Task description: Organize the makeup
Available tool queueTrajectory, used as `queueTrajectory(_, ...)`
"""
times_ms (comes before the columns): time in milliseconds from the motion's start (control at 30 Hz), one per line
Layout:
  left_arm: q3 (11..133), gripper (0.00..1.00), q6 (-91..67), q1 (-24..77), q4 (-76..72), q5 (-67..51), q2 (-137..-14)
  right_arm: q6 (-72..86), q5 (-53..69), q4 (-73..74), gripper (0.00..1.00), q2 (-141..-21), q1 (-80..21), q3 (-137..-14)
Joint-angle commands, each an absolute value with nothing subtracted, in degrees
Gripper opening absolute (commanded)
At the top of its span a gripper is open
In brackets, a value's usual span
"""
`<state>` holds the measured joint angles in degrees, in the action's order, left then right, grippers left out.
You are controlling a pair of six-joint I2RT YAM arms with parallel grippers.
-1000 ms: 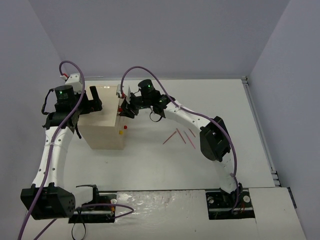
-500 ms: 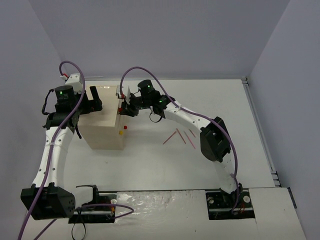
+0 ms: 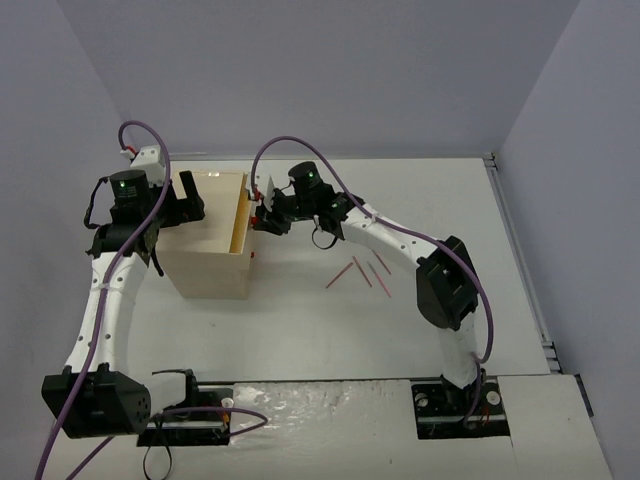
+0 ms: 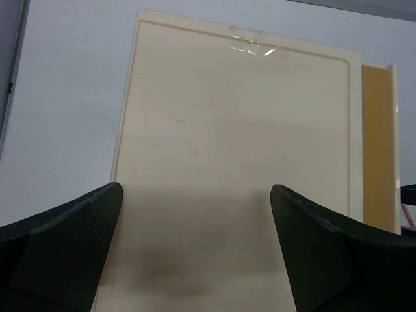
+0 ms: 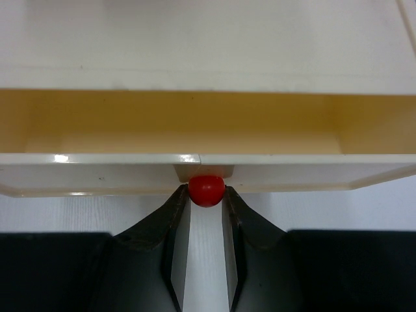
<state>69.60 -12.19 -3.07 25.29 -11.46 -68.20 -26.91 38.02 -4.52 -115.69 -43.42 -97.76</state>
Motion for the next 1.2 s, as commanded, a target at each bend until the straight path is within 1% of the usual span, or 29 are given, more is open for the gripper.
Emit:
queueTrajectory(0,69.61,0.97,-13.71,-3.52,26.81,-10.99,-69.43,-27.34,39.65,-7.21,0.00,-108.35,-40.52,-94.92)
queueTrajectory(333,69.61,0.97,-13.76,-3.69,26.85,-10.90,-69.70,-27.29,40.61,-6.73,0.00,-103.15,-36.83,-87.43)
queueTrajectory(867,69.61,0.97,-13.94,-3.69,26.72,-10.86,-70.01,-26.76,40.33,-6.11,0.00,-100.41,-34.89,-82.72)
queueTrajectory(900,69.63,0.97,-13.96,-3.71,26.70,-10.92,-70.07,-26.63,40.20,-6.13,0.03,-100.32,-34.87,-82.48)
queueTrajectory(1033,69.70,0.97,-13.89,-3.69,26.63,-11.22,-70.14,-25.66,39.14,-6.15,0.29,-99.58,-34.72,-82.09)
queueTrajectory(1133,69.78,0.97,-13.89,-3.78,26.63,-11.42,-70.18,-23.71,35.41,-6.15,0.58,-97.81,-34.41,-81.25)
queueTrajectory(1167,69.81,0.97,-13.86,-3.78,26.63,-11.43,-70.07,-22.60,33.37,-6.13,0.63,-97.08,-34.18,-80.78)
